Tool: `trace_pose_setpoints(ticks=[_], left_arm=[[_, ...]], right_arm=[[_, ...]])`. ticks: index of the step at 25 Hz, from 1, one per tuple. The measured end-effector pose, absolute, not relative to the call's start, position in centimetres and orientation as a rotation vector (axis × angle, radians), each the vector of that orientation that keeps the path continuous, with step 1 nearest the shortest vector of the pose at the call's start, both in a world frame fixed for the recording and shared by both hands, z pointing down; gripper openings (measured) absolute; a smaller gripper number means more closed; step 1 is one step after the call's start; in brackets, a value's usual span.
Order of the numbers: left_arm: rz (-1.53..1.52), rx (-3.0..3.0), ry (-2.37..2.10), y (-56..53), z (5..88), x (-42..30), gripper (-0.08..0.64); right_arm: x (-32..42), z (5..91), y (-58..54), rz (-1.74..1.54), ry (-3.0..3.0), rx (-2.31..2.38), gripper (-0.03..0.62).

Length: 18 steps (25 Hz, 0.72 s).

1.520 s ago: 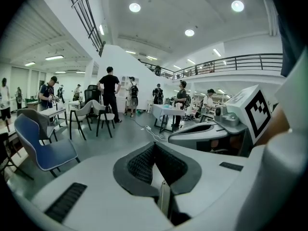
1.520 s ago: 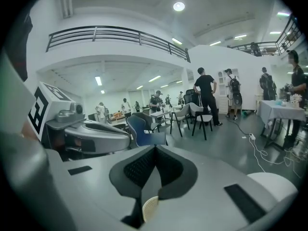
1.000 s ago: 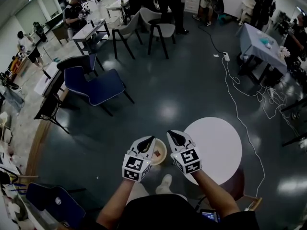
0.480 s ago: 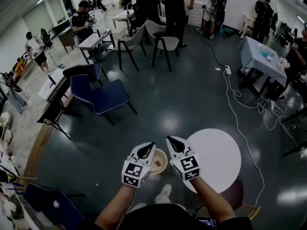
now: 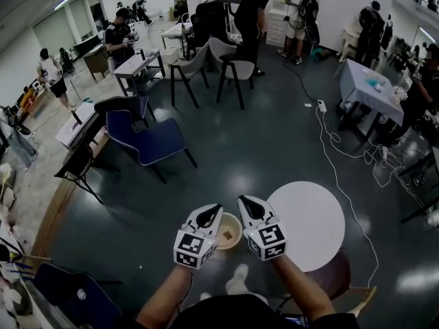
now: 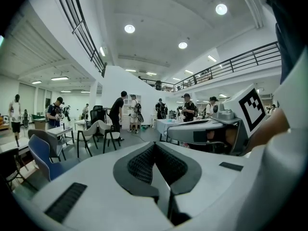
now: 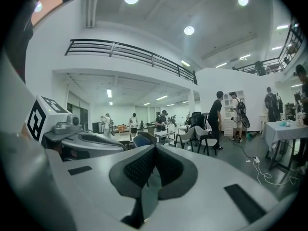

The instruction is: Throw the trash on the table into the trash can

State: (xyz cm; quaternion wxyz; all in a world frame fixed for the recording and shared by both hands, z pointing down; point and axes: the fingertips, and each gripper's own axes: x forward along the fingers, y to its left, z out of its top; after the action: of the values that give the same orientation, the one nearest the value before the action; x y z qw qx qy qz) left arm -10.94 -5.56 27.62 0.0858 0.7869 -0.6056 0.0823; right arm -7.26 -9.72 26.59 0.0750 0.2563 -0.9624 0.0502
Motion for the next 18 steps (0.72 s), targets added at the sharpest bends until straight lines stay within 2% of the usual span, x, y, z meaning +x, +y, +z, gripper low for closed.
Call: trace_pose_setpoints(ticks=[18], left_arm=[[0.215, 2.399, -1.831, 10.3, 24.2, -15.3, 0.012]], right_arm=[[-11.1, 22.8, 5.8, 0.086, -2.909, 0.822, 0.018]])
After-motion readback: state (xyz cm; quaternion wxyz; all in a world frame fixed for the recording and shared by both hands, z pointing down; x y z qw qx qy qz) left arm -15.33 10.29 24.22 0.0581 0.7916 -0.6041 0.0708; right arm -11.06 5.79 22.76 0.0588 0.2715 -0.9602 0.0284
